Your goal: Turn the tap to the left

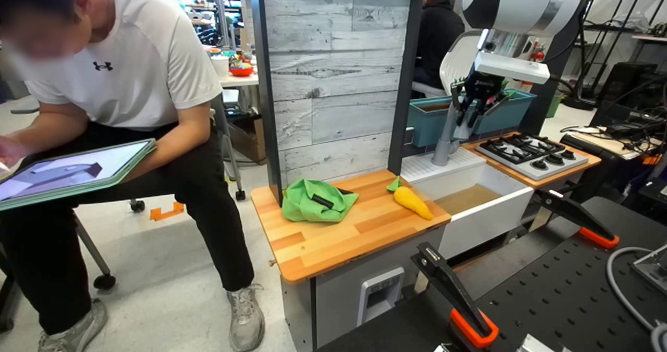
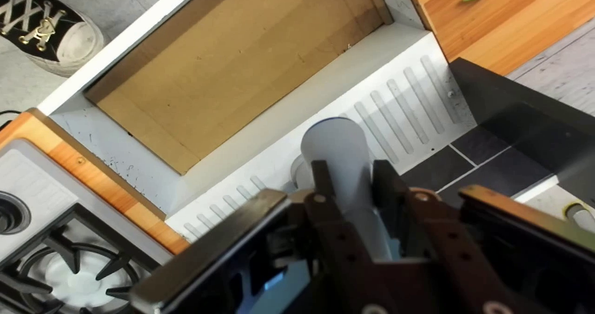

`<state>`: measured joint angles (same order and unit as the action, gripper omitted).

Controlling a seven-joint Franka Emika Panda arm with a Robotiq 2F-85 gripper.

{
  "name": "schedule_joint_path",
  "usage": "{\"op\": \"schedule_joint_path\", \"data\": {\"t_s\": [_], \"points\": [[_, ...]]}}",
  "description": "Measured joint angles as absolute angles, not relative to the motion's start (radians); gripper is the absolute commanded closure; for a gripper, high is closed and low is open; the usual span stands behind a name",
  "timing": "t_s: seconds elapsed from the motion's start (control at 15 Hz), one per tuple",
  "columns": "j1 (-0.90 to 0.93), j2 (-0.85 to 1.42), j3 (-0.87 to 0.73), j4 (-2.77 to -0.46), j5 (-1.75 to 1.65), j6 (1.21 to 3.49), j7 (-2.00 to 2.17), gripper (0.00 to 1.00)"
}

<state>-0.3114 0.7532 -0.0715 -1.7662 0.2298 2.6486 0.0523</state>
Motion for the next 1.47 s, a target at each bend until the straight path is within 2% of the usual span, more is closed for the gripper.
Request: {"op": "schedule_joint_path", "data": {"t_s": [0.53,0.8,0.87,1.33,1.4,1.47], "points": [[-0.278,0.777,-0.062,-1.712,0.246,2.609,0.185,0.93],[-0.256,0.840,-0.039,-1.613,0.273,2.609,0.221,0.93],[-0.251,0.863,-0.038,-1.581,0.275,2.610,0.227,0.53],[-0.244,0.983,-0.036,-1.448,0.275,2.608,0.233,0.05],[-0.244,0.998,-0.036,-1.434,0.275,2.608,0.233,0.00],[-0.244,1.009,-0.037,-1.424,0.275,2.608,0.233,0.00]]}}
